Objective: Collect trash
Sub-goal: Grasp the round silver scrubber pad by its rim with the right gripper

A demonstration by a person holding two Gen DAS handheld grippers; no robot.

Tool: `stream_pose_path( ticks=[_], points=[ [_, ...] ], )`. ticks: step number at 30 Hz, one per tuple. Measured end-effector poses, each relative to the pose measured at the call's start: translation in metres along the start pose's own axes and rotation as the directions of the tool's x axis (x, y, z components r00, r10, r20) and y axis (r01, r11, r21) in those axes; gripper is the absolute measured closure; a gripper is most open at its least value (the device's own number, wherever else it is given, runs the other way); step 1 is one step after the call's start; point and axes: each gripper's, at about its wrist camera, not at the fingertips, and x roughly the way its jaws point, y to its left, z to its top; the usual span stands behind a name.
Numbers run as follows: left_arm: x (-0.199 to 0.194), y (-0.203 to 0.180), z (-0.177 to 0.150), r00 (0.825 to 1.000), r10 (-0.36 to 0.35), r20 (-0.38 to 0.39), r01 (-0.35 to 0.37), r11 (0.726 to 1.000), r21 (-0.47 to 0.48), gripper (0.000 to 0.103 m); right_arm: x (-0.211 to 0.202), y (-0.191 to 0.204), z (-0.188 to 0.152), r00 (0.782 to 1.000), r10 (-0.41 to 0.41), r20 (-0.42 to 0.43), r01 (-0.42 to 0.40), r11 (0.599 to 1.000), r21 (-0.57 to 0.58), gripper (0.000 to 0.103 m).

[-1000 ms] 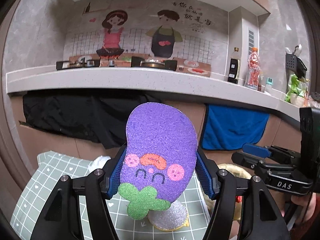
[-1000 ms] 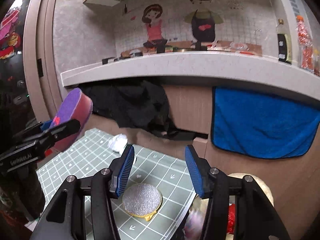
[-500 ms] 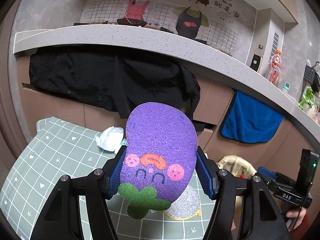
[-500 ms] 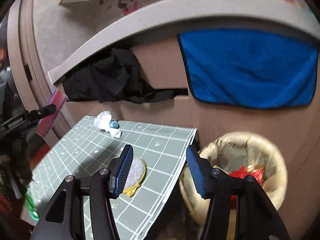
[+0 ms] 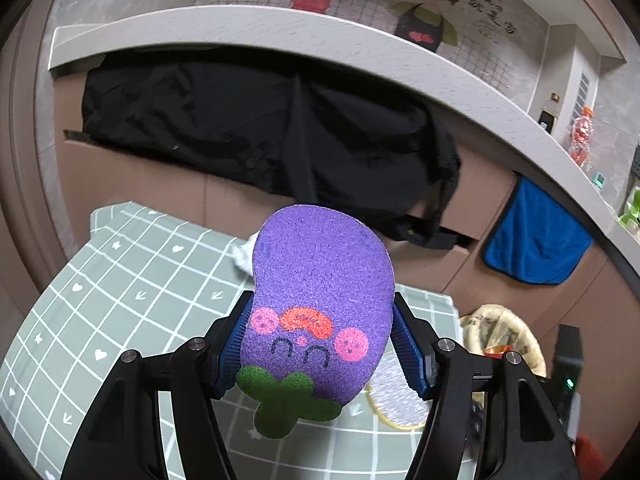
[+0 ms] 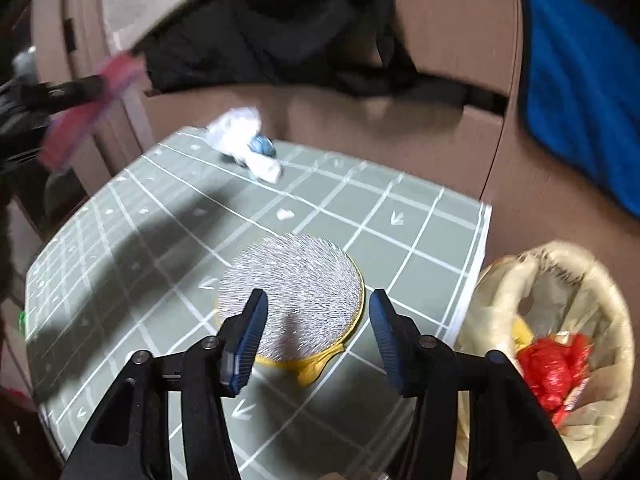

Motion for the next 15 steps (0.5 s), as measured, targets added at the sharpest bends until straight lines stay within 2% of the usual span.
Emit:
stream_pose_path(
  ticks=[4, 6, 7, 8, 10, 12, 15],
  points=[
    [-0.002, 0.023, -0.003, 1.000, 0.016, -0.008, -0.016, 0.999, -0.028, 0.038, 0.020, -0.018, -0.004, 0.997, 0.055, -0.048, -0.048, 0.990, 0.131, 0.057],
    [0.000, 0.030, -0.006, 1.000, 0.010, -0.016, -0.011, 0.999, -0.043, 0.038, 0.030, -0.019, -0.007, 0.994, 0.081, -0.077, -0.067, 0.984, 0.167, 0.063],
    [0.001, 0.032, -0.007, 1.000, 0.007, -0.021, -0.008, 0.999, -0.046, 0.038, 0.030, -0.016, -0.006, 0.996, 0.063, -0.065, -0.052, 0.986, 0.160, 0.076],
    [0.002, 0.035, -0.010, 1.000, 0.001, -0.027, -0.002, 0.999, -0.049, 0.038, 0.030, -0.012, -0.006, 0.996, 0.048, -0.078, -0.036, 0.988, 0.149, 0.076],
    [0.003, 0.039, -0.015, 0.999, -0.012, -0.040, 0.010, 0.998, -0.054, 0.038, 0.027, -0.005, -0.003, 0.997, 0.012, -0.075, -0.001, 0.991, 0.135, 0.091],
    [0.004, 0.043, -0.021, 0.998, -0.027, -0.057, 0.024, 0.998, -0.059, 0.038, 0.019, 0.005, 0.001, 0.998, -0.008, -0.065, 0.016, 0.994, 0.109, 0.093],
    [0.005, 0.048, -0.035, 0.994, -0.046, -0.099, 0.041, 0.998, -0.056, 0.038, 0.006, 0.016, 0.011, 0.999, 0.003, -0.036, 0.000, 0.996, 0.085, 0.094]
  ],
)
